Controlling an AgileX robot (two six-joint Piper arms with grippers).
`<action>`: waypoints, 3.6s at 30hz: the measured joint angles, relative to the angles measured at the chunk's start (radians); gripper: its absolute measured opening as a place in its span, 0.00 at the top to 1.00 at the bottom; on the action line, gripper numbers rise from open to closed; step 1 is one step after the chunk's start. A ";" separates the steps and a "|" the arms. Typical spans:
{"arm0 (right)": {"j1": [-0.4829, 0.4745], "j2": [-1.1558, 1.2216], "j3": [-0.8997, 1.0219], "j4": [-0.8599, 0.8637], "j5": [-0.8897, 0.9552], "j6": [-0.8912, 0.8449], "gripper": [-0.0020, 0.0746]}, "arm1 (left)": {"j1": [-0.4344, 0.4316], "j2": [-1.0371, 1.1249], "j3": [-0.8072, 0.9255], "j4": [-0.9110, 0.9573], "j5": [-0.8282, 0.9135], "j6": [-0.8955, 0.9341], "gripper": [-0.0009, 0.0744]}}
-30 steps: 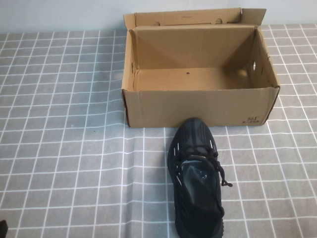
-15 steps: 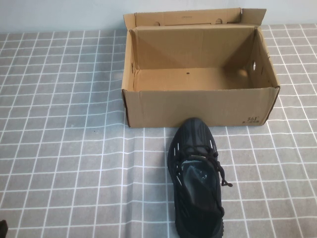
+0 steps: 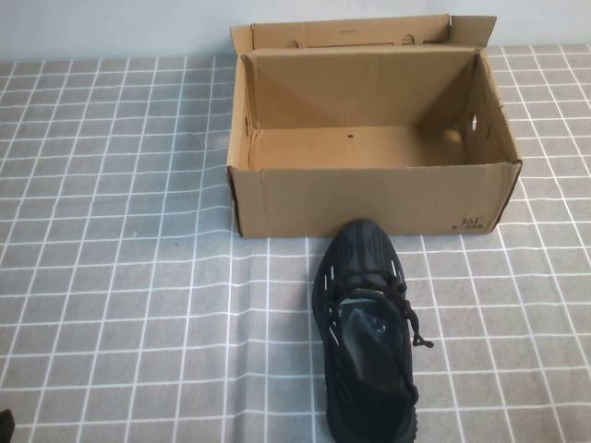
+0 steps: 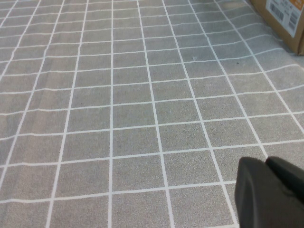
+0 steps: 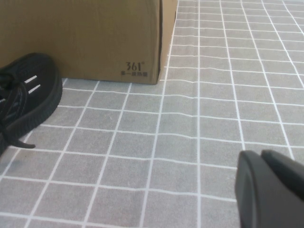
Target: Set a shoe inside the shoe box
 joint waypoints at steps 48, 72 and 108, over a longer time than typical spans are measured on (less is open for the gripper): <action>0.125 1.185 -0.981 0.293 0.617 -0.122 0.99 | 0.000 0.000 0.000 0.000 0.000 0.000 0.99; 0.630 1.618 -1.365 -0.077 0.654 -0.330 0.41 | 0.000 0.000 0.000 0.000 0.000 0.000 0.99; 0.636 1.739 -1.377 -0.254 0.560 -0.393 0.44 | 0.000 0.000 0.000 0.000 0.000 0.000 0.99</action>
